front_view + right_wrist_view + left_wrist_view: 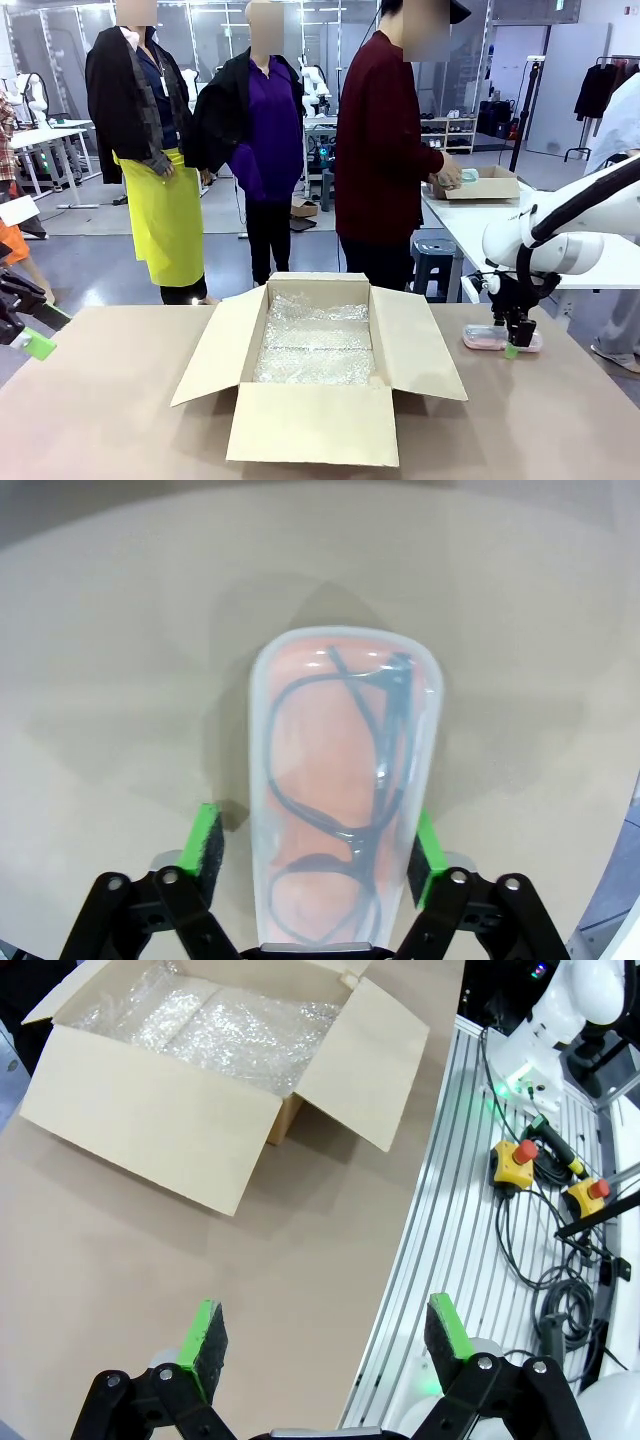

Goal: Pack the glasses set securely to prepare it for shipping.
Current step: Place the Glasses case inside the Package Box.

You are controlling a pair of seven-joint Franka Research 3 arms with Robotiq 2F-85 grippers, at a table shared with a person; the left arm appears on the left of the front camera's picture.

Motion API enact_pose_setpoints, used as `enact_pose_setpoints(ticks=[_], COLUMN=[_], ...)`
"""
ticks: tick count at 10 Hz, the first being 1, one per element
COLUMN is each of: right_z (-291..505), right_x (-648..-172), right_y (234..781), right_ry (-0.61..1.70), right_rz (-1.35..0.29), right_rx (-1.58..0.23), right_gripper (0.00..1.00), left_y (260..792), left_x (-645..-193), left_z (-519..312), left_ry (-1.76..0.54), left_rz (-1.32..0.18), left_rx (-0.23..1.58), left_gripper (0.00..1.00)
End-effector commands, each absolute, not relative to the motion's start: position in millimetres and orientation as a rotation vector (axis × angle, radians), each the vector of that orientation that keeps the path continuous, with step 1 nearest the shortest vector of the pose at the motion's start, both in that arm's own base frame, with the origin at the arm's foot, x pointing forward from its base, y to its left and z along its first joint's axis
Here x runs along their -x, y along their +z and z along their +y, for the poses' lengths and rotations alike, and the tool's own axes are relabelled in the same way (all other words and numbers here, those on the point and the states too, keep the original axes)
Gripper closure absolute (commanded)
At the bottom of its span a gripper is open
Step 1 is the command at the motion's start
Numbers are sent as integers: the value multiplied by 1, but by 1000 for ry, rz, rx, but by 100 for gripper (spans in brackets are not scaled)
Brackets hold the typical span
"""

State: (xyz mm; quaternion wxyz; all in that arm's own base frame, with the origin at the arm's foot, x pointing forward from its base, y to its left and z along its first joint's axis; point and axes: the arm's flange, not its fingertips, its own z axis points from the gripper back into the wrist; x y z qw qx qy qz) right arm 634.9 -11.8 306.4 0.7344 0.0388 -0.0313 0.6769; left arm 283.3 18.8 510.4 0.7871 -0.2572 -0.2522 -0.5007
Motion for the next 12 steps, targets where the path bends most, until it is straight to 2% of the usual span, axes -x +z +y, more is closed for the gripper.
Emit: enact_pose_setpoints(ticks=[1,2,3,4,8,12], right_z=[-6,-5,-5,-4,2,21], right_x=[-639,-640,-641,-640,-633,-610], right_y=[303,306,310,314,343,427], right_ry=[1459,1457,1452,1442,1456,1419], right_rz=[-65,-64,-59,-55,-76,-76], right_rx=[-56,-44,-39,-32,-26,58], right_gripper=[35,39,55,44,44,44], left_y=[514,514,514,514,514,514], left_x=[-283,-283,-283,-283,-283,-283], left_z=[20,20,20,20,20,20], left_ry=[-1100,-1100,-1100,-1100,-1100,-1100], left_rz=[-556,-556,-556,-556,-556,-556], left_rx=[577,577,577,577,577,577], left_gripper=[0,0,0,0,0,0])
